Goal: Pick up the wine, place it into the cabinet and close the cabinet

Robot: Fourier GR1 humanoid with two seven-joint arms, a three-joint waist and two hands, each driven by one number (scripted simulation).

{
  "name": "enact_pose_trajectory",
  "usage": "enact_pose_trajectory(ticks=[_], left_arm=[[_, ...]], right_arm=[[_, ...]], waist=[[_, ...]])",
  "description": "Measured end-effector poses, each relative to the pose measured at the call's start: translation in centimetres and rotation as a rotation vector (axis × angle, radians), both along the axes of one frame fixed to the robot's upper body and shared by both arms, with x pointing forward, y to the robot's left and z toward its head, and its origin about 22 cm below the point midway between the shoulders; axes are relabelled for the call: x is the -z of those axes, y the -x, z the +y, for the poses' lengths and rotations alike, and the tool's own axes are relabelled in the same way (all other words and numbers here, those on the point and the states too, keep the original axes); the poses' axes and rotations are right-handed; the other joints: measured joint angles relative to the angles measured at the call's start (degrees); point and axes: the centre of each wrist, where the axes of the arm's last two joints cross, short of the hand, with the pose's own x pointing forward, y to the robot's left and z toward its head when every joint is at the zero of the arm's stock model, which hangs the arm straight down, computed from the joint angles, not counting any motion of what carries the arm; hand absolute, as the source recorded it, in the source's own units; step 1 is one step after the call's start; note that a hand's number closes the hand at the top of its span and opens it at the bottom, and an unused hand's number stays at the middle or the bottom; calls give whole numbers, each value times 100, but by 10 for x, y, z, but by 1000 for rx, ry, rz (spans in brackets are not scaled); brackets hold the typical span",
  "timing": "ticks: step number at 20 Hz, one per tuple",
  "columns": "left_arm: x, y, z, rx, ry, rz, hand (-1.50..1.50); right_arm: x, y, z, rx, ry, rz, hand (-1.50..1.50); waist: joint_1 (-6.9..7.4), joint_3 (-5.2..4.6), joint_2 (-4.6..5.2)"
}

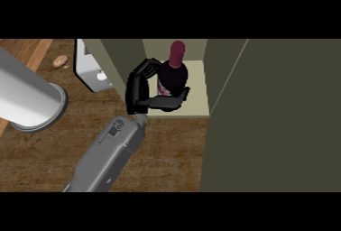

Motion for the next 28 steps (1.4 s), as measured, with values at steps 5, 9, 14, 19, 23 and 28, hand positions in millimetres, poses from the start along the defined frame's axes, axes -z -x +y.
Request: enact_pose_trajectory(ticks=[5, 9, 14, 19, 23, 28], left_arm=[[4, -12, 3, 0, 7, 29, 150], [-1, -26, 1, -12, -18, 47, 150], [-3, -39, -2, -40, -43, 48, 150], [-10, -55, 4, -71, -84, 1, 150], [-10, -62, 5, -104, -99, -38, 150], [-9, -68, 4, -119, -98, -53, 150]], right_arm=[[0, 1, 4, -19, -11, 18, -150], [0, -1, 4, -18, -11, 9, -150], [3, -1, 2, -20, -5, 7, -150], [4, 0, 2, -29, -10, 11, -150], [8, 0, 3, -41, -16, 0, -150], [8, -2, 7, -54, -23, 0, -150]], waist=[[-17, 0, 1], [-29, 0, 7], [-74, -1, 19], [-94, -3, 26], [-108, 0, 34], [-147, -1, 48]])
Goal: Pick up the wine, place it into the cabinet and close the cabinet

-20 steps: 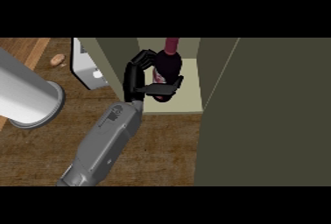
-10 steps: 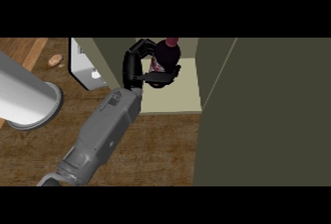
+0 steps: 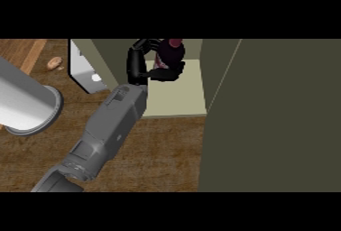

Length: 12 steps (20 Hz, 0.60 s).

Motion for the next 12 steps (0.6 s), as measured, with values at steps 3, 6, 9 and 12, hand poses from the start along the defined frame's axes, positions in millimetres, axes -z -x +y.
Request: enact_pose_trajectory(ticks=[3, 6, 9, 12], left_arm=[[1, -2, 0, 4, 22, 17, 150], [0, -3, 1, -6, 54, 36, 150], [0, -5, 2, -4, 93, 52, 150], [2, -5, 3, 2, 118, 58, 150]], right_arm=[[1, 0, -1, 1, 0, 2, -150], [-3, -2, 2, -10, 1, -2, -150], [-2, -2, 4, -26, -1, -4, -150], [-2, -2, 4, -26, -3, -6, -150]], waist=[[-10, 4, -1], [-41, 6, -1], [-68, 18, -1], [-93, 25, -2]])
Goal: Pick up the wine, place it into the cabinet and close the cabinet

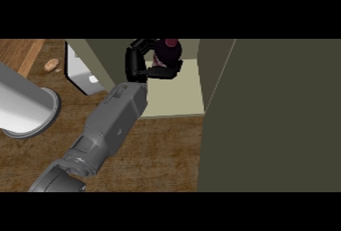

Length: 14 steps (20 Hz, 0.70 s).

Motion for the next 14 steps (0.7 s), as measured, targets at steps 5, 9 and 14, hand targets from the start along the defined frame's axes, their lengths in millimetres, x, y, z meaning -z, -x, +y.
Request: enact_pose_trajectory(ticks=[5, 9, 14], left_arm=[[4, 0, 2, -15, 15, -15, 150], [6, 0, 3, -3, 15, -12, 150], [9, 0, 3, -34, -20, 14, -150]], right_arm=[[-2, 0, 0, -3, 6, 5, -150], [0, -1, 2, -8, -4, 2, -150], [0, 0, 2, -10, 7, 5, -150]], waist=[[-43, -3, 14], [-42, 2, 13], [-41, 0, 17]])
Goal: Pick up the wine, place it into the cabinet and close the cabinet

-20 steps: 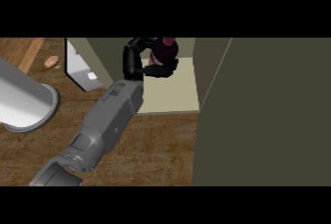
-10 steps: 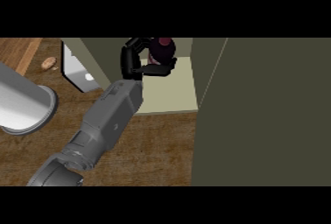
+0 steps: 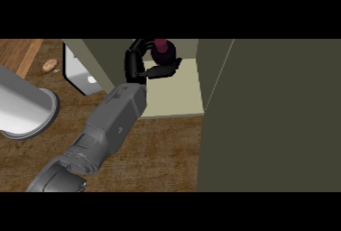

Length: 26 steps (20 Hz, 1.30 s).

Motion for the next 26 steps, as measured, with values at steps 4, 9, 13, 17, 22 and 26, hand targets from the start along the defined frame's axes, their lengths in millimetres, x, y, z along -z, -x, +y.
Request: enact_pose_trajectory(ticks=[4, 9, 13, 17, 22, 26], left_arm=[[2, 0, 1, -29, -19, 21, -150], [10, 3, 4, -50, -68, 39, -150], [14, 5, 7, -47, -101, 50, -150], [19, 7, 9, -65, -115, 52, -150], [22, 9, 9, -81, -95, 24, -150], [23, 9, 10, -63, -89, 8, -150]], right_arm=[[-1, -1, -3, 8, 6, -11, -150], [0, 0, -2, 0, 3, -10, -150], [0, -1, -1, -1, -2, -14, -150], [-1, -2, -1, -3, -5, -17, -150], [-2, -4, 2, -17, -10, -24, -150], [0, -4, 3, -24, -12, -22, -150]], waist=[[-19, 0, 18], [-43, -2, 32], [-65, 2, 35], [-86, -6, 58], [-88, -8, 67], [-104, -3, 67]])
